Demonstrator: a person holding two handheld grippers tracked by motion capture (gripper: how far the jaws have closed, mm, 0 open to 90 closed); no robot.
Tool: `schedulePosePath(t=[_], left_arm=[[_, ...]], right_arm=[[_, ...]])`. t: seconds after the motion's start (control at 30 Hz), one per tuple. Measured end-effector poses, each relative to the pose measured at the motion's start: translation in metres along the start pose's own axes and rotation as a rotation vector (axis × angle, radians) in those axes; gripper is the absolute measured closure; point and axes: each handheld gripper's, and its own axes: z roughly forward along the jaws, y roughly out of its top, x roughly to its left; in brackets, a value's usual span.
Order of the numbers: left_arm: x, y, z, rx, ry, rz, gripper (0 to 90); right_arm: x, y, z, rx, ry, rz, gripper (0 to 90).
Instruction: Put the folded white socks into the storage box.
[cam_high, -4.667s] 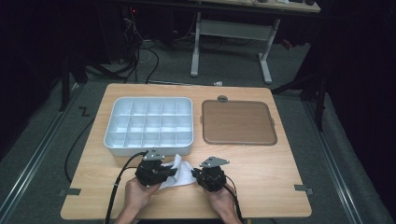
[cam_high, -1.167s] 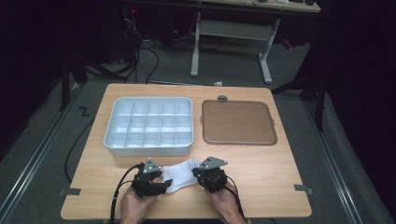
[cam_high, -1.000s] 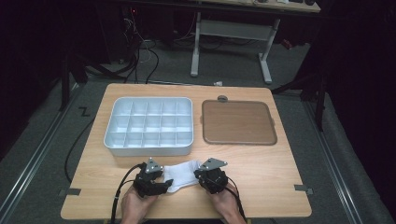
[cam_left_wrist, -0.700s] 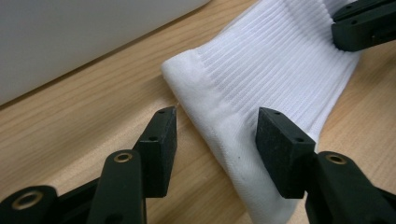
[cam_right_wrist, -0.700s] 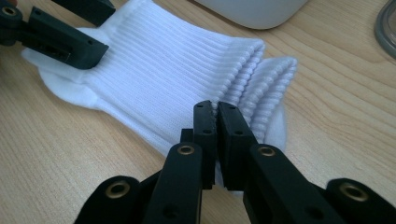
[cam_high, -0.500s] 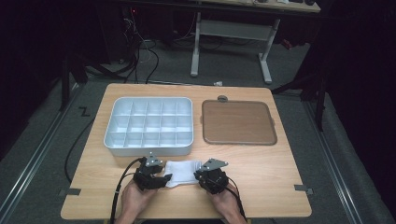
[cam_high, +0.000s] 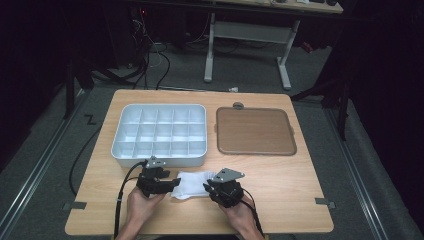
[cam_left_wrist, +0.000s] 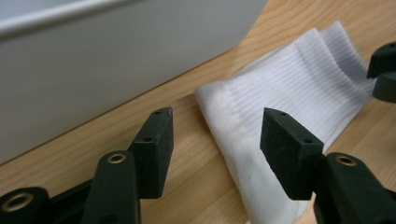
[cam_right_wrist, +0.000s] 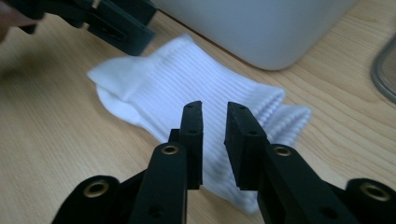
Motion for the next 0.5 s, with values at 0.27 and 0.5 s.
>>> schedulePosePath(t=[0.27, 0.5], left_arm=[[0.001, 0.001, 0.015, 0.005, -0.009, -0.055, 44.9], [0.001, -0.003, 0.025, 0.018, 0.000, -0.057, 47.5]], right_arm=[[0.009, 0.009, 0.021, 0.012, 0.050, -0.004, 82.2], [0.008, 0.005, 0.034, 0.026, 0.040, 0.014, 82.9]])
